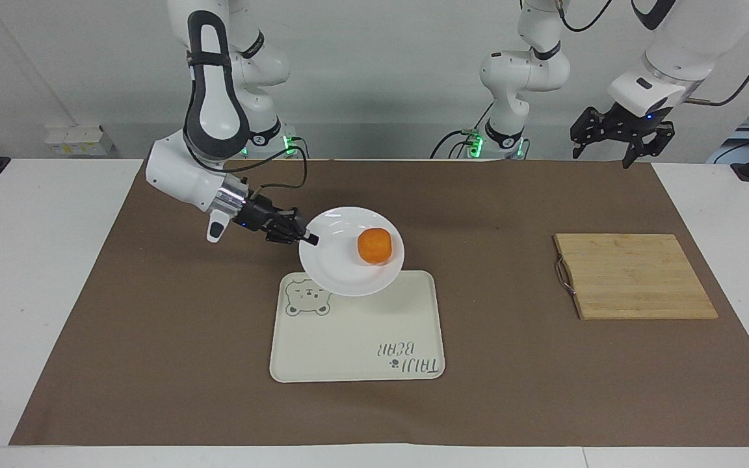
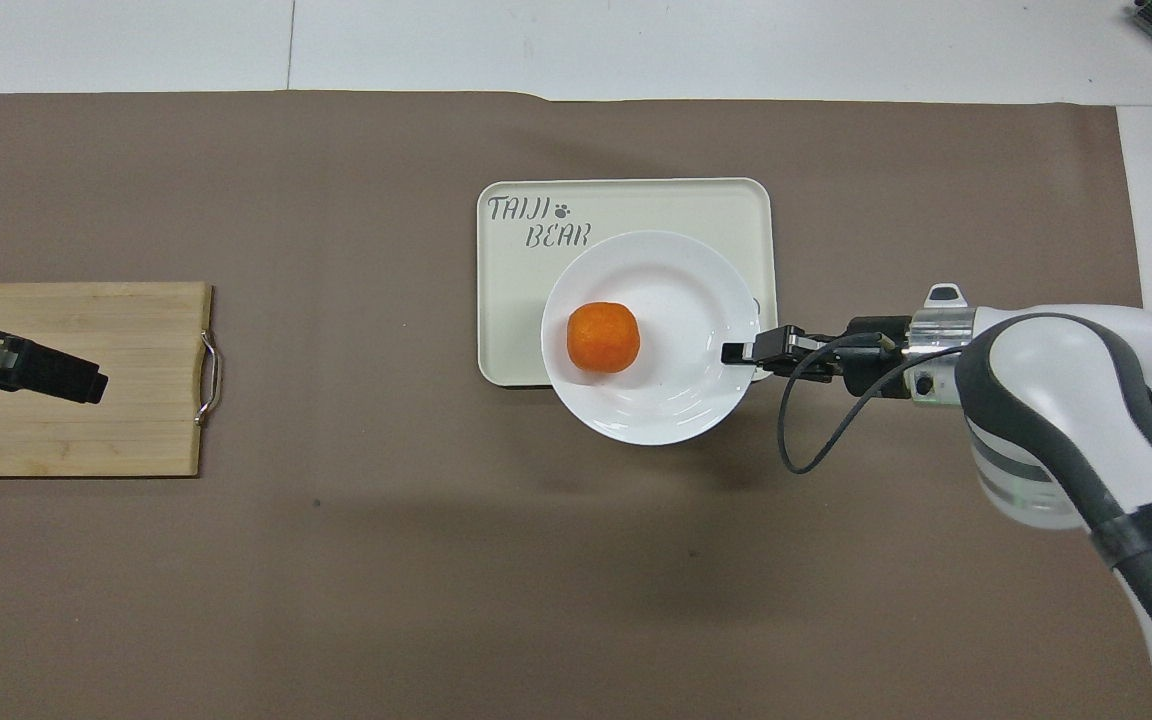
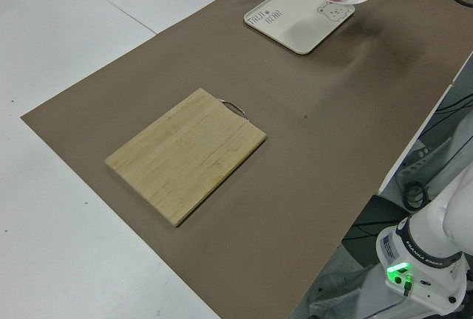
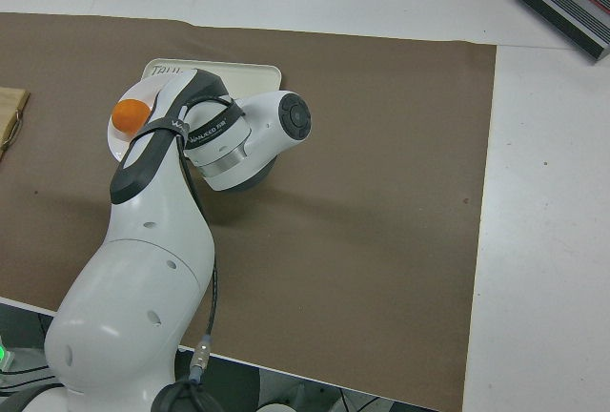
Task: Place orange and plate with both arms
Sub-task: 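Slide the plate with the orange onto the cream tray, then adjust the plate to the tray center and release it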
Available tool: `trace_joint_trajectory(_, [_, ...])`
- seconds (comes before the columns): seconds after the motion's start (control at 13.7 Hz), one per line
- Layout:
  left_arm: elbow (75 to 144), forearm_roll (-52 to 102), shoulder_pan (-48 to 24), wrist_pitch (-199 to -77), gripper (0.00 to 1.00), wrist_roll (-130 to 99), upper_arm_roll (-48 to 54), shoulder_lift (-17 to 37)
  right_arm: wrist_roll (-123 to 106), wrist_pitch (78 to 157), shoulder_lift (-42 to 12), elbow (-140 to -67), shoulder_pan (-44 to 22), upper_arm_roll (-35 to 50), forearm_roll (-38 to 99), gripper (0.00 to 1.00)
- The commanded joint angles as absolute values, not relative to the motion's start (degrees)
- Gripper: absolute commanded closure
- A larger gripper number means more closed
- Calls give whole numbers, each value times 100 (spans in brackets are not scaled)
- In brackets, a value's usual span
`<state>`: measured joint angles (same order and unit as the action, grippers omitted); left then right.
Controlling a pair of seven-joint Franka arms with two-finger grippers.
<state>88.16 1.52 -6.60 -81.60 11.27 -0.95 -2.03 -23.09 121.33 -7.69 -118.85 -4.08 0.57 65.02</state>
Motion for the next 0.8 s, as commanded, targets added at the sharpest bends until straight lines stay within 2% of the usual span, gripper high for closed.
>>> trace_joint_trajectory(0.0, [8780,193,-650,-8183,0,1099,-176,-211,-2066,11927,-1544,-10911,-247,97,6389,100])
trace_joint_trajectory(0.15, [8789,193,-650,-8174,0,1099,-193,-220,-1803,11935,-2098,-10208,-246,97,6416,100])
trace_joint_trajectory(0.44, [8789,193,-650,-8174,0,1099,-176,-211,-1521,12137,-2916,-9319,-360,158,6407,100])
trace_joint_trajectory(0.73, [8789,193,-659,-8174,0,1099,-176,-211,-1511,12726,-3269,-9237,-755,167,6469,100])
